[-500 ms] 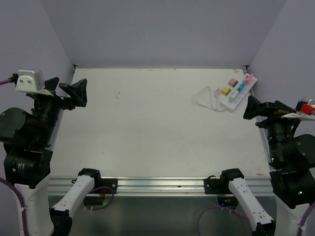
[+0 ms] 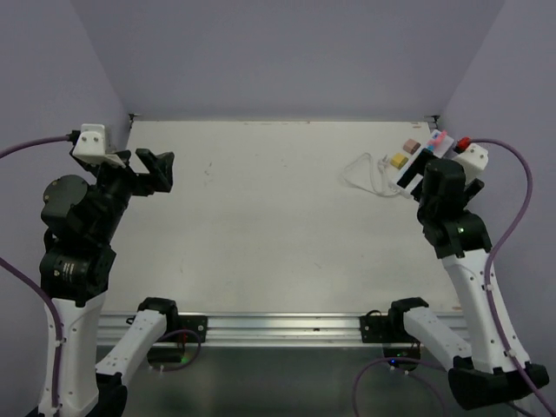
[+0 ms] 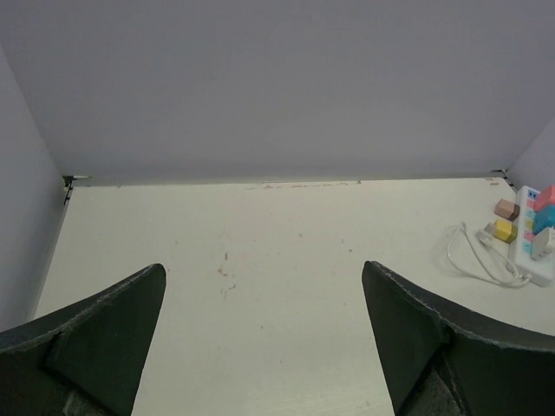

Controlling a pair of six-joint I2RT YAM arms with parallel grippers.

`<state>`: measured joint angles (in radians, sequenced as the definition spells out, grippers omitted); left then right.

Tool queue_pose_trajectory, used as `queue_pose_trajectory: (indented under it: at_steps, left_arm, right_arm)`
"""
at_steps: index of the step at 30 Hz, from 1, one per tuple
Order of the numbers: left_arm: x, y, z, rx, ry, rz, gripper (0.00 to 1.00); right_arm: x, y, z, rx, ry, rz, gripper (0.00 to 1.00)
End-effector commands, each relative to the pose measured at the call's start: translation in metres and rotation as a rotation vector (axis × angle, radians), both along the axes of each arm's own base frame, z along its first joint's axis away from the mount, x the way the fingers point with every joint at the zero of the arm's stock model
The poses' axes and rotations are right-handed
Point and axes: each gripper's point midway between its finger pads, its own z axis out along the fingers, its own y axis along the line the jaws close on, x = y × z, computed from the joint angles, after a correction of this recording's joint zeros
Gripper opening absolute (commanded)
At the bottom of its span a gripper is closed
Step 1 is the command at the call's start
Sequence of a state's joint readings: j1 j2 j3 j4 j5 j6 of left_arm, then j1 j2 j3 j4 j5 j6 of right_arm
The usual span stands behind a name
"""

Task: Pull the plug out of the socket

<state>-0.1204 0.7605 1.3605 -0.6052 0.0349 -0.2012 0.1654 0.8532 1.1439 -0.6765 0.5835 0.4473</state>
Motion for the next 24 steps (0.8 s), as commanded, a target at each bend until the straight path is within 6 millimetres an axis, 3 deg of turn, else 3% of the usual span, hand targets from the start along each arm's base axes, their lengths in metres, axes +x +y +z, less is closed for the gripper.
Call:
queue_pose_trajectory:
  at_steps: [1,7,13,14,21,24]
  left_arm:
    - [-0.004,-0.005,0.012,-0.028,-0.066,-0.02,1.0]
    - [0.0,-0.009,-0.004,-0.021,-0.044,-0.032,1.0]
    - [0.001,-0.008,-0.014,-0.004,-0.029,-0.026,1.0]
    - [0.002,-0.009,-0.016,-0.002,-0.025,-0.027,1.0]
    - [0.007,-0.014,-0.024,0.012,-0.003,-0.044,1.0]
    - [0.01,-0.018,-0.029,0.016,0.007,-0.055,1.0]
  right_arm:
    - [0.01,-0.016,-0.033,0.05,0.03,-0.193,0.99]
    - [0.047,-0.022,-0.09,0.044,0.146,-0.322,0.99]
    - [0.081,-0.035,-0.133,0.038,0.2,-0.408,0.99]
    - [0.09,-0.035,-0.151,0.033,0.243,-0.409,0.99]
    - [0.139,-0.043,-0.196,0.044,0.35,-0.39,0.99]
    - [0.156,-0.042,-0.203,0.049,0.359,-0.361,0.99]
